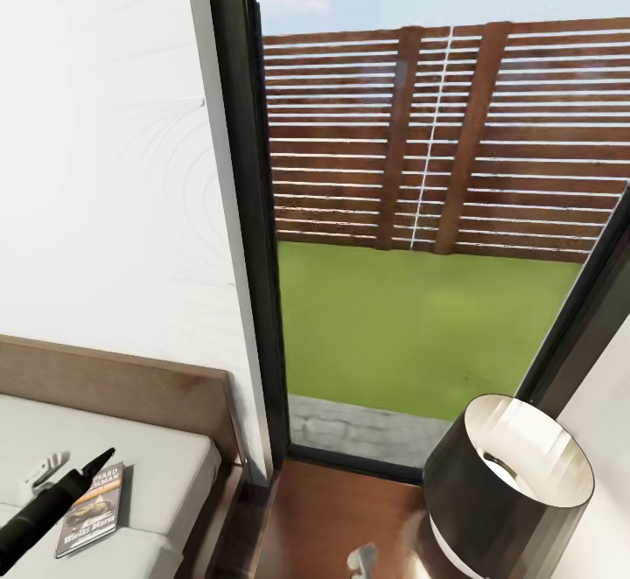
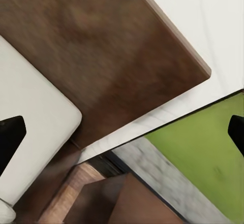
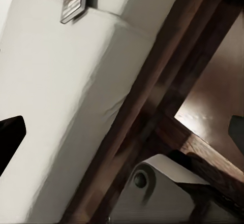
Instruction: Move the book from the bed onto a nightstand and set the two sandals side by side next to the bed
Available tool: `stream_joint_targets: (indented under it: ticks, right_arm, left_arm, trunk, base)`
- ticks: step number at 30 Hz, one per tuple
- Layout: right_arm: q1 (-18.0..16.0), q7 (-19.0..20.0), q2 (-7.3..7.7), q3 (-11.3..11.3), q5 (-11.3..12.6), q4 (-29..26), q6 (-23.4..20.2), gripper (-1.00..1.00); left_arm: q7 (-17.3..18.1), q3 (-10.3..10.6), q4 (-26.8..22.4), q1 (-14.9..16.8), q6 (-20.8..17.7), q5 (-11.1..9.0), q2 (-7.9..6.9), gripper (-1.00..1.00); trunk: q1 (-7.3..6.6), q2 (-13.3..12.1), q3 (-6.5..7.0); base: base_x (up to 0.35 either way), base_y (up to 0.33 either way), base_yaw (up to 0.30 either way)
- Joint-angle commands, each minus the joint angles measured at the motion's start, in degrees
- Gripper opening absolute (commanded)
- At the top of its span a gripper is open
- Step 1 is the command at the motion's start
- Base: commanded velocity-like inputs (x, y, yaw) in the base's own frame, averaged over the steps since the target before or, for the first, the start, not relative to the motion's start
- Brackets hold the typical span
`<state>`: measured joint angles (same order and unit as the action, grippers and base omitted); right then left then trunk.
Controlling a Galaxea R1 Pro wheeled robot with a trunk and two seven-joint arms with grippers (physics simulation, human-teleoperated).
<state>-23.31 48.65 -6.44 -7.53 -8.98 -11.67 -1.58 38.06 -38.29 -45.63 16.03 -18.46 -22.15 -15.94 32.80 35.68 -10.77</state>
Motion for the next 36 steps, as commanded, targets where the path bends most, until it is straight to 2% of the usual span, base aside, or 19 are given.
stream_joint_targets:
  ticks: [1, 3, 5, 6, 9, 11, 12, 13, 15, 17, 18, 20, 21, 23, 28, 32, 33, 35, 36]
  right_arm:
    - [-0.07, 0.27, -0.08, -0.46, 0.63, -1.30, -2.46, 1.00]
    - [-0.11, 0.33, -0.11, -0.45, 3.75, -3.46, -4.55, 1.00]
    - [-0.14, 0.37, -0.14, -0.40, 13.20, -9.20, -10.02, 1.00]
    - [-0.16, 0.37, -0.14, -0.40, 14.95, -10.26, -11.71, 1.00]
    - [-0.23, 0.45, -0.15, -0.38, 22.88, -14.47, -23.81, 1.00]
    - [-0.23, 0.46, -0.18, -0.38, 23.94, -14.83, -25.24, 1.00]
    - [-0.24, 0.50, -0.20, -0.36, 25.01, -15.10, -26.22, 1.00]
    - [-0.24, 0.58, -0.22, -0.31, 27.92, -16.23, -28.37, 1.00]
    - [-0.24, 0.60, -0.23, -0.31, 29.15, -17.44, -29.92, 1.00]
    - [-0.24, 0.63, -0.26, -0.27, 31.53, -20.36, -34.38, 1.00]
    - [-0.24, 0.70, -0.41, -0.19, 33.51, -22.56, -38.71, 1.00]
    - [-0.24, 0.79, -0.51, -0.07, 34.64, -24.06, -40.97, 1.00]
    - [-0.24, 1.74, -0.57, 2.70, 35.32, -25.39, -42.21, 1.00]
    - [-0.24, 2.20, -0.58, 4.69, 35.42, -25.58, -42.38, 1.00]
    - [-0.24, 2.60, -0.55, 7.11, 36.69, -25.74, -42.47, 1.00]
    - [-0.24, 2.66, -0.51, 7.54, 38.22, -25.77, -42.46, 1.00]
    - [-0.24, 2.65, -0.51, 7.64, 38.50, -25.75, -42.46, 1.00]
    - [-0.24, 2.64, -0.50, 7.66, 38.56, -25.73, -42.43, 1.00]
    - [-0.24, 2.62, -0.50, 7.70, 38.63, -25.71, -42.40, 1.00]
  left_arm:
    - [0.14, -0.05, 0.01, 0.05, -0.48, -0.41, 0.27, 1.00]
    - [0.11, 0.00, 0.01, 0.05, -0.41, -0.38, 0.54, 1.00]
    - [0.09, 0.04, 0.01, 0.05, -0.37, -0.36, 0.79, 1.00]
    - [0.09, 0.02, 0.01, 0.05, -0.37, -0.36, 0.82, 1.00]
    - [0.09, -0.03, 0.01, 0.05, -0.35, -0.35, 0.90, 1.00]
    - [0.09, -0.03, 0.01, 0.05, -0.35, -0.35, 0.90, 1.00]
    - [0.09, -0.03, 0.01, 0.05, -0.35, -0.35, 0.91, 1.00]
    - [0.09, -0.03, 0.01, 0.05, -0.35, -0.35, 0.95, 1.00]
    - [0.09, -0.03, 0.01, 0.05, -0.35, -0.35, 0.97, 1.00]
    - [0.09, -0.03, 0.01, 0.05, -0.35, -0.35, 0.99, 1.00]
    - [0.12, -0.09, 0.01, 0.07, -0.35, -0.37, 1.00, 1.00]
    - [0.17, -0.19, 0.01, 0.06, -0.35, -0.36, 0.97, 1.00]
    - [0.25, -0.38, 0.00, 0.06, -0.35, -0.42, 0.89, 1.00]
    - [0.21, -0.45, 0.01, 0.05, -0.35, -0.43, 0.86, 1.00]
    - [0.23, -0.69, -0.29, 0.08, -0.52, -0.54, 0.39, 1.00]
    - [-0.80, -1.05, -0.66, 0.12, -0.73, -0.75, -1.67, 1.00]
    - [-3.66, -1.48, -0.73, 0.31, -0.86, -1.05, -3.39, 1.00]
    - [-5.72, -2.14, -0.75, 0.38, -0.90, -1.54, -4.41, 1.00]
    - [-9.19, -3.65, -0.76, 0.49, -0.93, -3.38, -5.87, 1.00]
  trunk:
    - [0.02, 0.08, -0.09]
    - [0.02, 0.08, -0.09]
    - [0.02, 0.08, -0.09]
    - [0.02, 0.08, -0.09]
    - [0.02, 0.08, -0.09]
    - [0.02, 0.08, -0.09]
    - [0.02, 0.08, -0.09]
    - [0.02, 0.08, -0.09]
    - [0.02, 0.08, -0.09]
    - [0.02, 0.08, -0.09]
    - [0.02, 0.08, -0.09]
    - [0.02, 0.08, -0.09]
    - [0.02, 0.08, -0.09]
    - [0.02, 0.08, -0.09]
    - [0.02, 0.08, -0.09]
    - [0.02, 0.08, -0.09]
    - [0.02, 0.08, -0.09]
    - [0.02, 0.08, -0.09]
    - [0.02, 0.08, -0.09]
  base:
    - [0.000, 0.000, 0.000]
    - [0.000, 0.000, 0.000]
    - [0.000, 0.000, 0.000]
    - [0.000, 0.000, 0.000]
    - [0.000, 0.000, 0.000]
    - [0.000, 0.000, 0.000]
    - [0.000, 0.000, 0.000]
    - [0.000, 0.000, 0.000]
    - [0.000, 0.000, 0.000]
    - [0.000, 0.000, 0.000]
    - [0.000, 0.000, 0.000]
    - [0.000, 0.000, 0.000]
    - [0.000, 0.000, 0.000]
    - [0.000, 0.000, 0.000]
    - [0.000, 0.000, 0.000]
    - [0.000, 0.000, 0.000]
    - [0.000, 0.000, 0.000]
    - [0.000, 0.000, 0.000]
    - [0.000, 0.000, 0.000]
